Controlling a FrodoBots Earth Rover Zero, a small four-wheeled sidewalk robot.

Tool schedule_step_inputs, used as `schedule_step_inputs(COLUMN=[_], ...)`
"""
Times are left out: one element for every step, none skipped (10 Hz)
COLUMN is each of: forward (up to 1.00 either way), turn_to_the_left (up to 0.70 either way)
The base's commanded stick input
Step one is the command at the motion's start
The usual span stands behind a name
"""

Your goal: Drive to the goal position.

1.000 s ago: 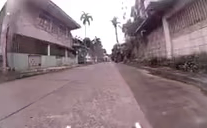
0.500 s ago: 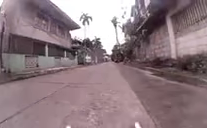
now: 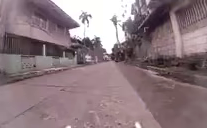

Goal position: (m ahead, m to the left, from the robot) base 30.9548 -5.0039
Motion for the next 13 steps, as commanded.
schedule_step_inputs(forward=[0.7, 0.7, 0.7, 0.7, 0.7, 0.7, 0.7, 0.7, 0.7, 0.7, 0.7, 0.7, 0.7], turn_to_the_left=[0.0, 0.0, 0.0, 0.0, 0.0, 0.0, 0.0, 0.0, 0.0, 0.0, 0.0, 0.0, -0.35])
